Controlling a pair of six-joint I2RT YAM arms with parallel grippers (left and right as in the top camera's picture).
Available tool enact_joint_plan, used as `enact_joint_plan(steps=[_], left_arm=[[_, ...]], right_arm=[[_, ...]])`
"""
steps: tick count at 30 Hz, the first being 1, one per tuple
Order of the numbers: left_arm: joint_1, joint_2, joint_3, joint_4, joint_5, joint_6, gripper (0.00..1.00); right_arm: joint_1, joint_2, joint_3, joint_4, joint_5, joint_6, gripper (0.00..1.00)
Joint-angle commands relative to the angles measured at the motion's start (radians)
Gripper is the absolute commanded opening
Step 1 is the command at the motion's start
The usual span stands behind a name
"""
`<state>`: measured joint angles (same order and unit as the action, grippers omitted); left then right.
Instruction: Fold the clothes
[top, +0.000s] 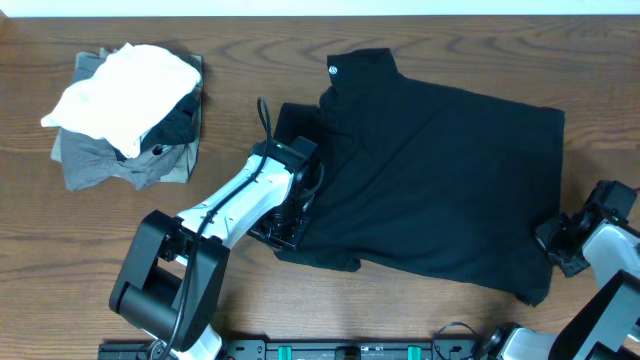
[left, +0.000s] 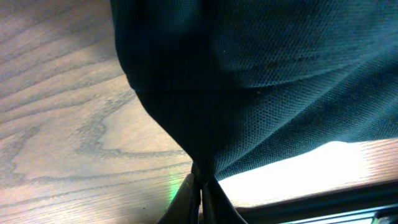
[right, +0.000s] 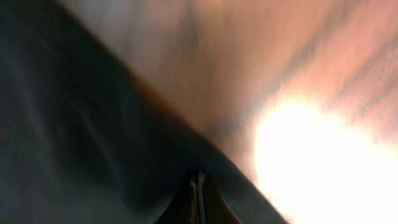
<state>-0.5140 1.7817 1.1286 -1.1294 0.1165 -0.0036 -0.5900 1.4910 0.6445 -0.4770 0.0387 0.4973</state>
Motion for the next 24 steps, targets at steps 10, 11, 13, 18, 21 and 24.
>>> enact_joint_plan(steps=[10, 11, 13, 18, 21, 24], left_arm=[[0.003, -0.018, 0.018, 0.005, -0.025, -0.009, 0.06], [0.003, -0.018, 0.018, 0.005, -0.025, -0.009, 0.06], [0.003, -0.018, 0.018, 0.001, -0.025, -0.010, 0.06], [0.003, -0.018, 0.018, -0.008, -0.025, -0.010, 0.06], [0.003, -0.018, 0.018, -0.007, -0.025, -0.010, 0.07], [0.003, -0.018, 0.018, -0.008, -0.024, -0.010, 0.14]], right_arm=[[-0.009, 0.108, -0.010, 0.350, -0.029, -0.046, 0.02], [-0.011, 0.107, 0.003, 0.338, -0.046, -0.073, 0.02], [-0.019, 0.096, 0.047, 0.264, -0.109, -0.121, 0.10], [-0.037, 0.011, 0.188, -0.007, -0.212, -0.210, 0.41], [-0.044, -0.058, 0.272, -0.183, -0.216, -0.210, 0.50], [-0.045, -0.115, 0.314, -0.320, -0.235, -0.207, 0.54]])
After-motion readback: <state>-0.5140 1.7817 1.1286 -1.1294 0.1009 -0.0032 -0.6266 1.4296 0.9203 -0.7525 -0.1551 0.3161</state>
